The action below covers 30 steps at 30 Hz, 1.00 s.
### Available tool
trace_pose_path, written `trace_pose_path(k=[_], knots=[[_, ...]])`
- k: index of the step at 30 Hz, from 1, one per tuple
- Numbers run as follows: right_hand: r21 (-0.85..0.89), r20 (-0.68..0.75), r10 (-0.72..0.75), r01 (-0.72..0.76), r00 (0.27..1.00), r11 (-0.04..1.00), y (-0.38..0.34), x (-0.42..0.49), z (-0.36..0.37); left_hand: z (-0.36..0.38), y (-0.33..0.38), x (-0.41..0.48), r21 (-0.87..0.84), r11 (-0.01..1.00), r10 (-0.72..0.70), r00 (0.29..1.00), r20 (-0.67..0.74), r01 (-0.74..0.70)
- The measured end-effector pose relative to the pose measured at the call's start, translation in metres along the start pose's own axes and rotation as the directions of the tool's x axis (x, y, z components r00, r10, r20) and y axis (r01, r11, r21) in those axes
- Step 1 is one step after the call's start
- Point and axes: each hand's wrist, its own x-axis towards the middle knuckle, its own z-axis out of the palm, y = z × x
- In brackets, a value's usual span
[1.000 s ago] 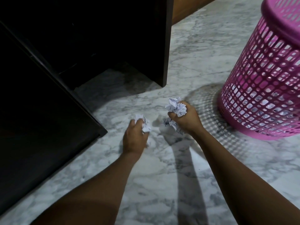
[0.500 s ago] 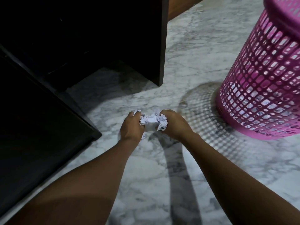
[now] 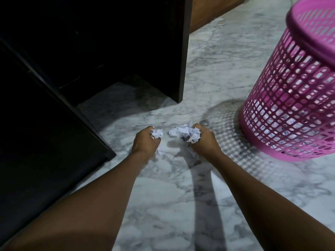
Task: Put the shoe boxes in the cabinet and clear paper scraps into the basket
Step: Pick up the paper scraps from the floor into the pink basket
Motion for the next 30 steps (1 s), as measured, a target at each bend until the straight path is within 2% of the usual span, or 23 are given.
trace_pose_path(k=[2,7,9,13,15,19,22,27,30], knots=[[0.068,-0.018,0.017,-0.015,1.0,0.998,-0.001,-0.001,-0.004,-0.007,0.008,0.001,-0.028,1.0,0.0,1.0,0.003,0.001],[0.091,-0.068,0.007,-0.001,0.998,0.996,-0.006,0.002,-0.007,0.001,0.03,0.0,-0.082,0.996,0.032,0.998,0.051,-0.027],[0.041,-0.039,-0.036,0.038,0.999,0.998,-0.01,0.005,-0.005,0.009,0.035,0.003,-0.06,0.997,0.061,0.995,0.08,-0.057],[-0.105,0.115,-0.079,0.092,0.99,0.99,-0.015,0.014,0.003,0.024,0.039,0.013,0.056,0.993,0.102,0.988,0.113,-0.109],[-0.153,0.132,-0.086,0.106,0.987,0.982,-0.013,0.019,0.005,0.03,0.036,0.019,0.106,0.983,0.134,0.979,0.152,-0.151],[-0.086,0.09,-0.151,0.158,0.984,0.984,-0.004,0.022,0.008,0.032,0.028,0.024,0.07,0.967,0.223,0.944,0.242,-0.246],[-0.058,0.059,-0.131,0.134,0.99,0.989,0.001,0.022,0.01,0.031,0.033,0.017,0.055,0.953,0.27,0.92,0.282,-0.297],[0.001,0.029,-0.096,0.096,0.995,0.995,0.003,0.02,0.004,0.028,0.038,0.009,0.12,0.965,0.189,0.933,0.307,-0.235],[0.046,-0.033,-0.018,0.02,0.999,0.999,0.005,0.015,-0.006,0.024,0.039,0.007,-0.014,0.993,0.116,0.948,0.297,-0.117]])
